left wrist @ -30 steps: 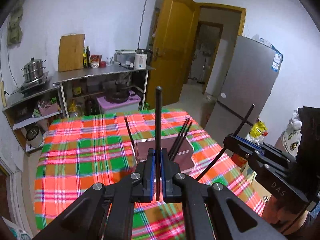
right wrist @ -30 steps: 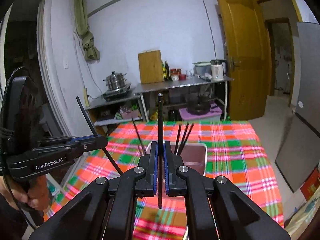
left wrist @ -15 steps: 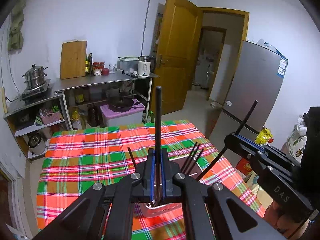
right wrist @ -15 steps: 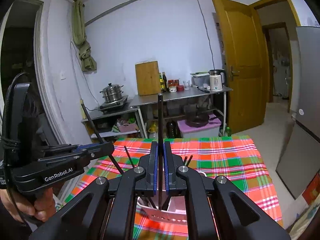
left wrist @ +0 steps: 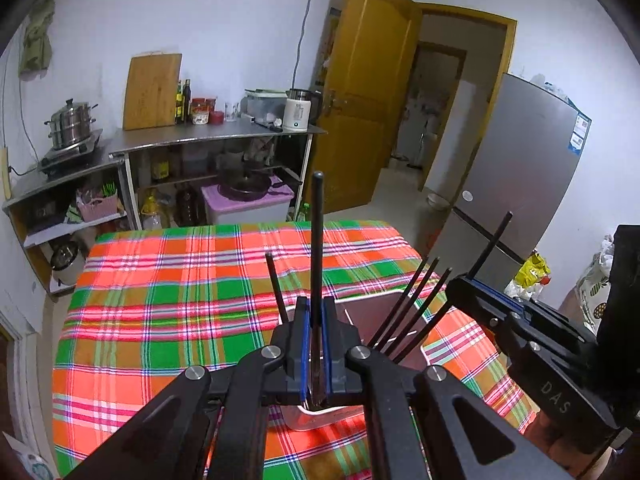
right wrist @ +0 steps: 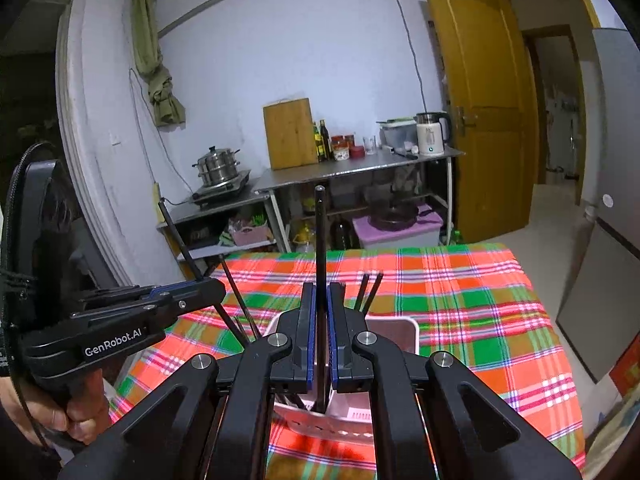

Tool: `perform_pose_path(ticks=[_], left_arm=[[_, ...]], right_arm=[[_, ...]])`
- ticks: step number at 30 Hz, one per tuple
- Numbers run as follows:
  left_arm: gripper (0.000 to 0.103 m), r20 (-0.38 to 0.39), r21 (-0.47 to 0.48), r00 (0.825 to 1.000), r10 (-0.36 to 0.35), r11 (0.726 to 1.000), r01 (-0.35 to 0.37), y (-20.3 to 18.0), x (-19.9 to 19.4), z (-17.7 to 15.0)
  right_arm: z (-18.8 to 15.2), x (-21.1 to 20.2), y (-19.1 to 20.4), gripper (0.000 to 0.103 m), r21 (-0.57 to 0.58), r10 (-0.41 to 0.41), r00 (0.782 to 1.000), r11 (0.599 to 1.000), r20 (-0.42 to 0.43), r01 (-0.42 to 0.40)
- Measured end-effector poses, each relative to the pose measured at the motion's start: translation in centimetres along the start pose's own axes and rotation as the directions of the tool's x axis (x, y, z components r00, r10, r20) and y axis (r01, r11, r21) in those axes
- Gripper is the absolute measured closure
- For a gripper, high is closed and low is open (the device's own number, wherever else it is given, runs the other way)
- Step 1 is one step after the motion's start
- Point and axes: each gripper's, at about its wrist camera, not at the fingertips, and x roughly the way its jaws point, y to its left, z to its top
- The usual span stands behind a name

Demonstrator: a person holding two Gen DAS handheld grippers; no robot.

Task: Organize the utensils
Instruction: 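Lower the black chopsticks into the basket and open both tools, then withdraw both open tools from the basket toward the remaining chopsticks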

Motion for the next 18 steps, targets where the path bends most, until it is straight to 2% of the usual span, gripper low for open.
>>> perform_pose_path(ticks=[10, 18], left_arm=[[0.098, -0.045, -0.002, 0.999, 0.008, 1.0, -0.008, 0.6, 2.1, -1.9], [0.098, -0.052, -0.009, 0.999, 0.004, 1.0, -0.004, 0.9, 2.2, -2.6]], right_arm=[[-1.9, 2.0, -0.2, 0.098, 0.005, 0.011, 0.998, 1.0, -0.061, -0.01], [-2.3, 2.2, -0.6, 0.098, 0.003, 0.01, 0.996, 1.0, -0.086, -0.01]])
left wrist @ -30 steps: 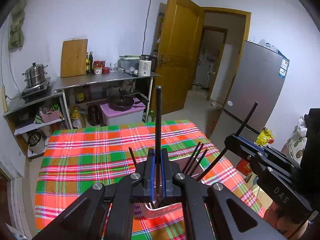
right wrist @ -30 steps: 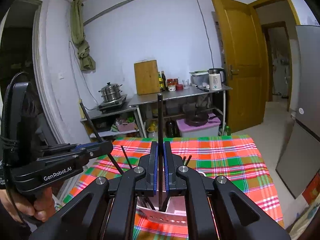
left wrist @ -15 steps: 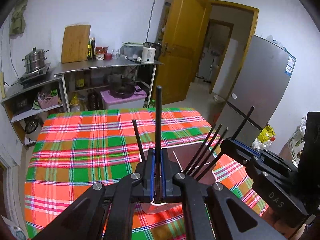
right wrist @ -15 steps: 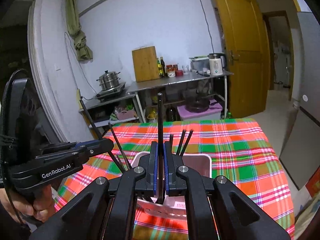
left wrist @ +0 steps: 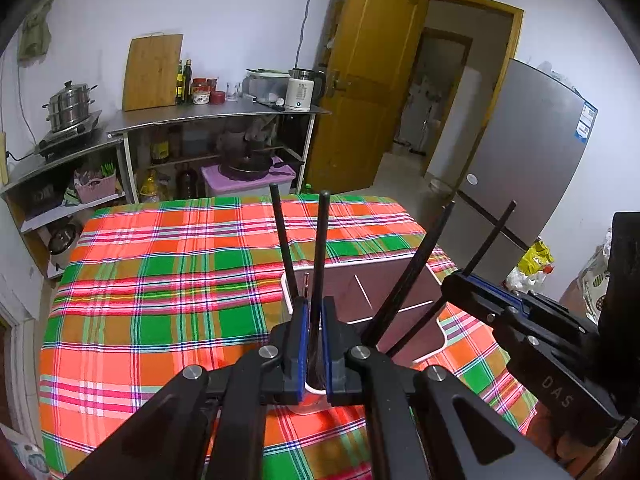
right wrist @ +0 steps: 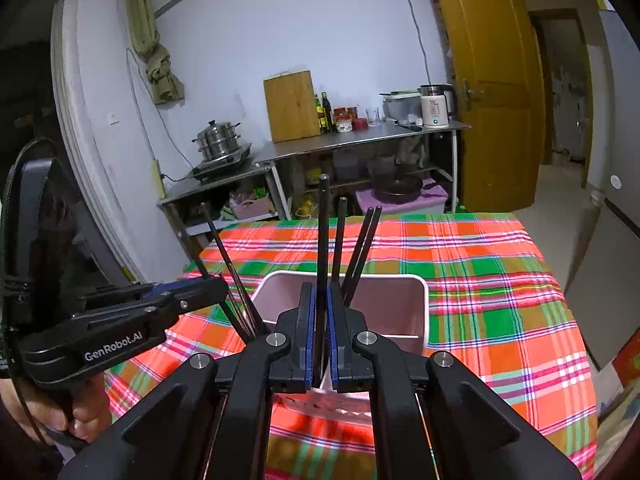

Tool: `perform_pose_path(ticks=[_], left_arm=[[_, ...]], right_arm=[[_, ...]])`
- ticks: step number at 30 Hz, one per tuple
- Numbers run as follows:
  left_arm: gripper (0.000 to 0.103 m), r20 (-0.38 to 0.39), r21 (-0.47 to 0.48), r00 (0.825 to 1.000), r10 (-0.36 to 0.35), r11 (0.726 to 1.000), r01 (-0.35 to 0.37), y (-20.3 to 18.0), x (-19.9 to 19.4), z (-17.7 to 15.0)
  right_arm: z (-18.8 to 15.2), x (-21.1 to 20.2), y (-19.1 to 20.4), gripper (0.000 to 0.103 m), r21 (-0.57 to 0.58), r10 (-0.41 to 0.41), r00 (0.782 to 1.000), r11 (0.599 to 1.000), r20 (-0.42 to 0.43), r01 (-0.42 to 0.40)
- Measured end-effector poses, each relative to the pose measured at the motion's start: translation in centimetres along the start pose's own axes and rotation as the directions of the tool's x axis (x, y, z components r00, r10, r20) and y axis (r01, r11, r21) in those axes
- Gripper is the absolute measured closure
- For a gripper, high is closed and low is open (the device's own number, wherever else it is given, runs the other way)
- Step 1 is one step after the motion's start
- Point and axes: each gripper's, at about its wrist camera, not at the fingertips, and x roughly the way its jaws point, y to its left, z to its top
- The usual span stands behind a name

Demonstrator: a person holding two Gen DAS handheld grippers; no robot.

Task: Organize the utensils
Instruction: 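Withdraw both open tools from the basket toward the remaining chopsticks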

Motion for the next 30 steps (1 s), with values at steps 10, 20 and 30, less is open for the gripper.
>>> perform_pose_path(ticks=[10, 20, 30], left_arm=[[0.092, 0.035, -0.011, 0.999, 0.001, 1.0, -0.001, 0.2, -2.7, -0.4], [0.091, 0.074, -0.012, 0.997, -0.013, 1.0, 0.014, -0.3, -6.4, -2.8], [0.091, 0.084, -0.011, 0.996, -0.037, 0.999, 0.038, -1.4, -8.8, -7.0]], right_arm=[[0.3, -2.0, 0.5, 0.089, -0.016, -0.01, 0.999, 1.0, 0.03, 0.011], [-0.2, -5.4, 0.9, 0.088, -0.002, -0.013, 0.997, 1.0, 0.07, 0.013], [-3.1, -8.4, 1.6, 0.087, -0.013, -0.015, 0.998, 1.0, 0.065, 0.015]])
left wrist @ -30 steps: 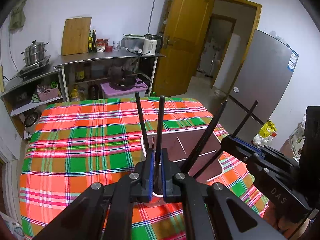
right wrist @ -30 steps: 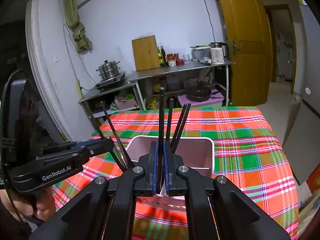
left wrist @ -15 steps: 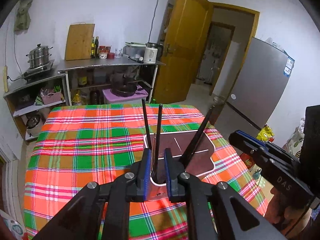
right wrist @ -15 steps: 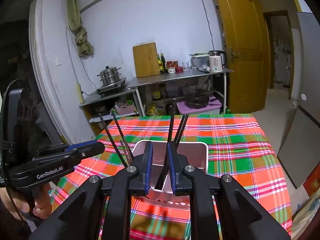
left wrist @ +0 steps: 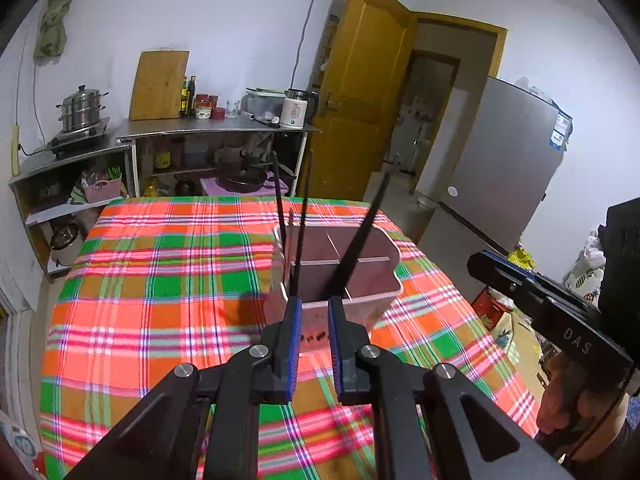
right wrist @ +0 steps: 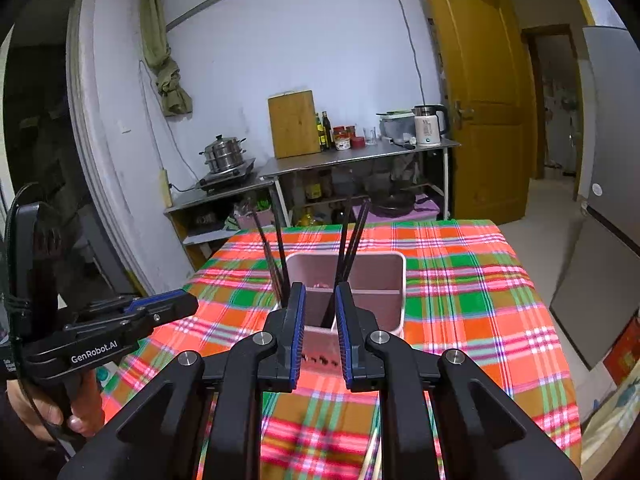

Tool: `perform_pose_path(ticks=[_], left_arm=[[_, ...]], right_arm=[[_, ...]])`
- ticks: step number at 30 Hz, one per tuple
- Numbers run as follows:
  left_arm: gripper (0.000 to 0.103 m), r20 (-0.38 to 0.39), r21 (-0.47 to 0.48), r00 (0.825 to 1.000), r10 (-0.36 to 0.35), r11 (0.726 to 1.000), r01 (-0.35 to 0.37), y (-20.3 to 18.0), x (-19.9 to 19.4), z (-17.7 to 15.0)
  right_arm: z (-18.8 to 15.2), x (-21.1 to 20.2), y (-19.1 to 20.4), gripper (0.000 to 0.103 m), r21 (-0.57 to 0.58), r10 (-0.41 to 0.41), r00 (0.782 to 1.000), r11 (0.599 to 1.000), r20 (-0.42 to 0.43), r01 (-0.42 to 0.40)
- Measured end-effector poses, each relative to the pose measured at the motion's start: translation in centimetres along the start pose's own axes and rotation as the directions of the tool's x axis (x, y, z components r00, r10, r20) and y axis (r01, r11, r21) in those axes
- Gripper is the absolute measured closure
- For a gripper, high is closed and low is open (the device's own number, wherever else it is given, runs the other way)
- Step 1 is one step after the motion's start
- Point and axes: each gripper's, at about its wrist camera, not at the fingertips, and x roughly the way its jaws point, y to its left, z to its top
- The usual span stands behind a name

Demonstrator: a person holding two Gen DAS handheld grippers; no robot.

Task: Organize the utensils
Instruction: 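Withdraw both open tools from the basket toward the remaining chopsticks, then close the left tool on a wooden chopstick while the right tool grasps another wooden chopstick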

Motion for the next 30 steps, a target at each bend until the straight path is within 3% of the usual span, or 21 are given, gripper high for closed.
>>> perform_pose_path(ticks=[14, 30], left_arm=[[0.091, -0.037, 0.012, 0.999, -0.012, 1.0, 0.013, -1.7, -1.2, -6.3], [0.091, -0.173, -0.032, 0.984, -0.034, 0.999, 0.029, -1.9, 3.5, -10.1]], right_arm=[[-5.7, -2.4, -1.2, 0.087, 0.0, -0.029, 0.998, 1.0, -0.061, 0.029], [-11.3, 0.0, -4.3, 0.087, 0.038, -0.061, 0.977, 0.997, -0.206, 0.07]])
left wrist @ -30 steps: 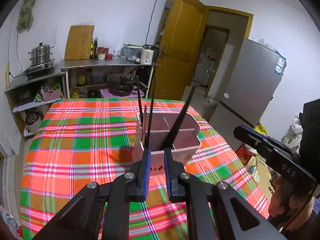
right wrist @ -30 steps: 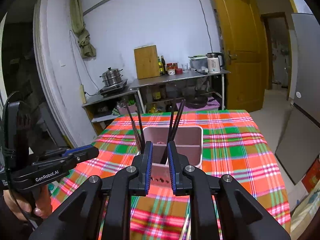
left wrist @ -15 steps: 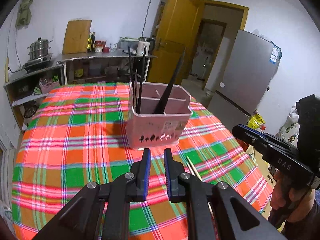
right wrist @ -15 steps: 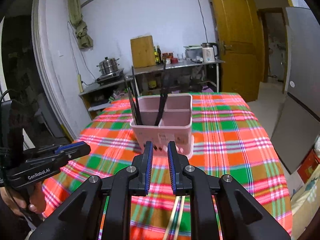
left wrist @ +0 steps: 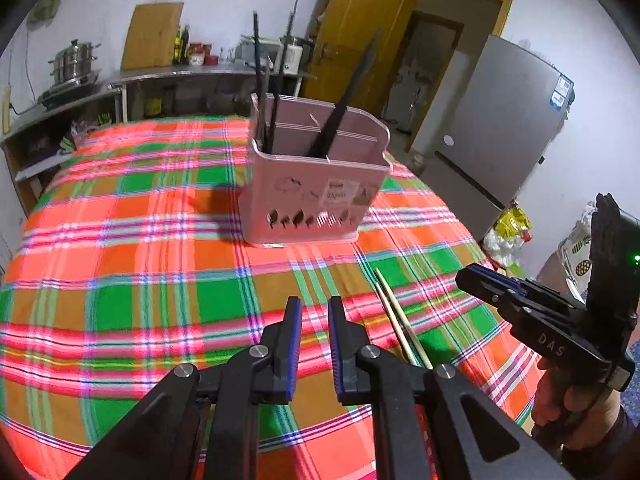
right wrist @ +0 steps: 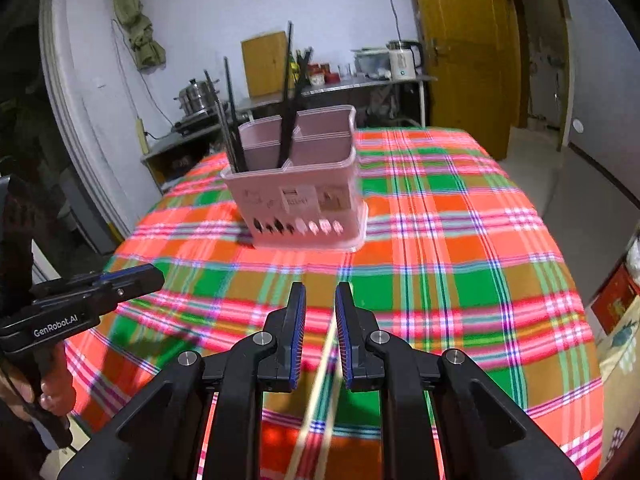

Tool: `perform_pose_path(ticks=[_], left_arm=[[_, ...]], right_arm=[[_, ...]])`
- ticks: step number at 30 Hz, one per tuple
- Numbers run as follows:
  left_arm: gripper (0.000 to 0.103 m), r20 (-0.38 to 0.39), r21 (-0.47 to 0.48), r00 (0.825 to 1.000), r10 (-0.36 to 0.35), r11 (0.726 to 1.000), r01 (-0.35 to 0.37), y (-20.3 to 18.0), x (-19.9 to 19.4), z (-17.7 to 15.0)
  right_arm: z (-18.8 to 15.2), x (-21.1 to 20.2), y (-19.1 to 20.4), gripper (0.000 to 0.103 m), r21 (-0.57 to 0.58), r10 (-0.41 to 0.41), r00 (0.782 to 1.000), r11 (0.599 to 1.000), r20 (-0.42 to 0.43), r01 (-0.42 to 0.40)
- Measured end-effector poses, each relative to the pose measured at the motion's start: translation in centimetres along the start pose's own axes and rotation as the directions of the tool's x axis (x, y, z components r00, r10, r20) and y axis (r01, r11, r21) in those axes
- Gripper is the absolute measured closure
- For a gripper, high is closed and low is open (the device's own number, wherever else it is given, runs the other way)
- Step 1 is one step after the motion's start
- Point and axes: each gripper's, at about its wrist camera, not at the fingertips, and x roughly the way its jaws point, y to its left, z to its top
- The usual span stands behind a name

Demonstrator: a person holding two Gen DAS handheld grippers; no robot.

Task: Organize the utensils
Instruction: 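Close the left tool on a wooden chopstick while the right tool grasps another wooden chopstick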

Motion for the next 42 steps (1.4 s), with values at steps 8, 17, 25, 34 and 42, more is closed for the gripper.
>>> perform_pose_path(ticks=[8, 17, 25, 34, 42], left_arm=[[0.091, -0.088, -0.009, 0.995, -0.044, 0.999, 0.044, -2.0, 4.2, -1.1], [0.091, -0.181, -0.024, 0.98, -0.086, 0.996, 0.083, -4.8, 8.5, -2.0], [0.09, -0.234, -0.043, 0.968, -0.094, 0.995, 0.087, -6.4, 11.3, -2.5], [0.085, -0.219, 0.048, 0.976, -0.007, 0.999, 0.018, -8.2, 12.1, -2.3], [0.085, -0.196, 0.061, 0.98, 0.022, 0.998, -0.01, -7.9, 11.8, -2.8]], right_arm=[[-1.2, 0.3, -2.4, 0.087, 0.048, -0.016, 1.0, 0.999, -0.023, 0.017], [-2.2, 0.4, -4.4, 0.087, 0.092, -0.015, 0.999, 0.996, -0.031, 0.018], [-2.9, 0.2, -6.2, 0.088, 0.134, -0.007, 0.999, 0.991, -0.032, 0.011], [-3.3, 0.4, -7.4, 0.088, 0.169, -0.001, 1.0, 0.986, -0.031, 0.006], [-3.4, 0.3, -7.5, 0.088, 0.176, 0.006, 1.0, 0.984, -0.025, -0.001]])
